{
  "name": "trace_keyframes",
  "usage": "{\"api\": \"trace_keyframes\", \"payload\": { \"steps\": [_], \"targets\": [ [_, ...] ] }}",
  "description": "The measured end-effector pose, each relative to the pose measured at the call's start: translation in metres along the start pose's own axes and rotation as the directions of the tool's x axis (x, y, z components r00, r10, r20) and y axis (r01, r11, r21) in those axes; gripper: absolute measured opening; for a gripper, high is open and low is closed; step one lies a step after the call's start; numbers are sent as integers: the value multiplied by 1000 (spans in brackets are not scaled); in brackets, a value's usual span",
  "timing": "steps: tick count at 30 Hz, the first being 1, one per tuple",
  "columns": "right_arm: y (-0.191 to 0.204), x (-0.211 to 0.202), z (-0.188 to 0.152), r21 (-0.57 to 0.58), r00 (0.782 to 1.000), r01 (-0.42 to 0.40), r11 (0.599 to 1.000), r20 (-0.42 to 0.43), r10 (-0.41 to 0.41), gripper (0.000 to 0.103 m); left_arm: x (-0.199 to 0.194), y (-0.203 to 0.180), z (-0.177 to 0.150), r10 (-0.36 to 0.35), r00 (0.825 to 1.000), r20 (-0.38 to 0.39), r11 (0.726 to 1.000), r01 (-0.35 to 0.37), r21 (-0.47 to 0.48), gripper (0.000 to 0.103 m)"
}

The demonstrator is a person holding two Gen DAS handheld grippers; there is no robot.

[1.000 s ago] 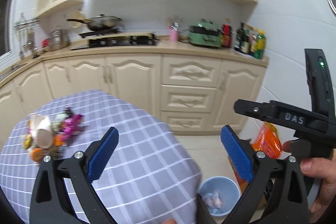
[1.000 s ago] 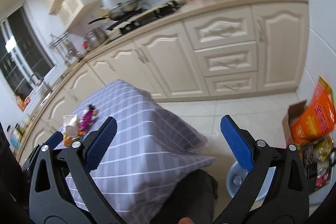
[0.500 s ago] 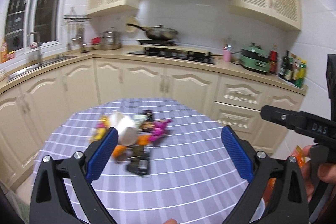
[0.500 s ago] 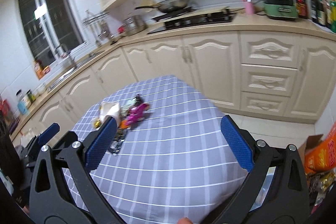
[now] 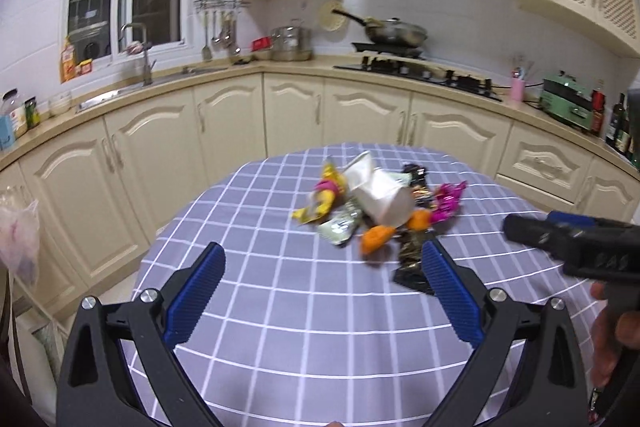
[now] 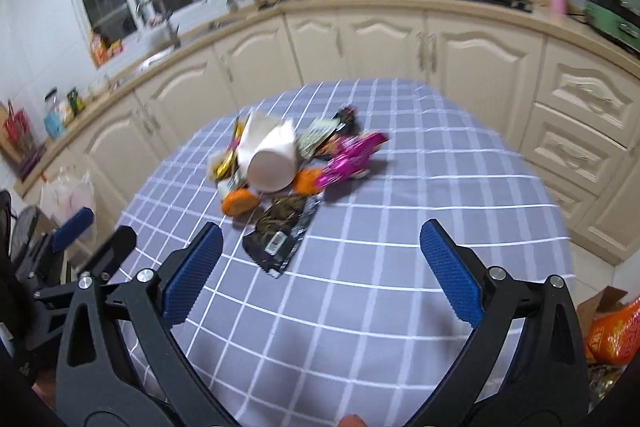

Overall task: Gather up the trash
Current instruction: 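Grasp the black wrapper with the right tool while the left tool grasps the orange peel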

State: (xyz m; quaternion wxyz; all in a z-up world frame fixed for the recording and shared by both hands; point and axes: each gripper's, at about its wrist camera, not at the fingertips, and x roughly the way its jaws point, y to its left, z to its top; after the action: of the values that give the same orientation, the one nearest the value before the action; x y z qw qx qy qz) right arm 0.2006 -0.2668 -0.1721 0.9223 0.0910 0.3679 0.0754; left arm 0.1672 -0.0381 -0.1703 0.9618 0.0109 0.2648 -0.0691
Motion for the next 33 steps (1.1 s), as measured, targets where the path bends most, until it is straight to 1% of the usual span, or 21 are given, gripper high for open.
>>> {"api": "trace_keyframes", "payload": {
  "steps": [6, 7, 9, 10, 11, 12, 13, 15, 17, 18, 21, 23, 26, 28, 29, 30, 31, 32, 33],
  "targets": [
    [24, 57, 2, -40, 995, -10, 999, -95, 6, 96, 20, 12, -3, 34, 999, -35, 999, -34, -6, 96],
    [26, 64, 3, -46, 994, -9, 999, -108, 4, 93, 23, 13, -3, 36, 999, -41, 999, -36, -6, 96],
    [31, 86, 2, -61, 989, 2, 998, -150, -11, 82, 30, 15, -4, 43, 998, -55, 999, -44, -3, 96],
    [31, 91, 2, -69, 987, 14, 998, -159, -25, 71, 32, 14, -4, 45, 997, -58, 999, -45, -2, 96],
    [34, 91, 2, -102, 988, 43, 994, -141, -58, 60, 37, 15, -3, 45, 997, -65, 999, -45, 2, 96],
    [34, 90, 2, -107, 988, 47, 993, -139, -61, 54, 40, 14, -2, 45, 997, -70, 999, -45, 8, 96],
    [32, 89, 2, -104, 989, 32, 994, -142, -46, 51, 43, 12, -1, 46, 996, -73, 999, -45, 15, 96],
    [26, 85, -1, -102, 990, 14, 995, -139, -28, 47, 51, 5, 1, 40, 996, -83, 999, -37, 36, 96],
    [17, 78, -3, -88, 991, 14, 996, -131, -26, 32, 61, -6, 4, 30, 995, -94, 997, -23, 72, 96],
    [13, 75, -5, -77, 992, 10, 997, -126, -20, 30, 65, -11, 5, 28, 995, -100, 996, -19, 89, 96],
    [-5, 65, -10, -19, 994, -17, 1000, -110, 15, 30, 83, -30, 6, 17, 989, -144, 988, 5, 153, 96],
    [-13, 63, -10, 14, 994, -30, 999, -103, 32, 30, 93, -40, 8, 13, 987, -159, 983, 17, 184, 96],
    [-19, 61, -11, 48, 994, -40, 998, -99, 45, 29, 109, -49, 12, 23, 983, -182, 975, 18, 220, 96],
    [-23, 61, -11, 67, 993, -62, 996, -97, 69, 29, 119, -47, 13, 9, 978, -210, 978, 35, 207, 95],
    [-22, 61, -11, 65, 993, -62, 996, -97, 68, 29, 124, -48, 13, 2, 973, -230, 978, 46, 204, 81],
    [-21, 60, -11, 62, 993, -61, 996, -95, 67, 29, 129, -49, 13, -13, 968, -252, 977, 66, 202, 65],
    [-21, 60, -9, 59, 993, -62, 996, -94, 67, 29, 131, -50, 12, -26, 964, -263, 976, 81, 202, 59],
    [-20, 59, -9, 58, 994, -61, 996, -91, 66, 29, 134, -51, 11, -53, 959, -279, 973, 111, 200, 46],
    [-20, 58, -10, 59, 994, -59, 997, -88, 64, 29, 136, -53, 11, -76, 952, -296, 971, 138, 195, 32]
  ]
}}
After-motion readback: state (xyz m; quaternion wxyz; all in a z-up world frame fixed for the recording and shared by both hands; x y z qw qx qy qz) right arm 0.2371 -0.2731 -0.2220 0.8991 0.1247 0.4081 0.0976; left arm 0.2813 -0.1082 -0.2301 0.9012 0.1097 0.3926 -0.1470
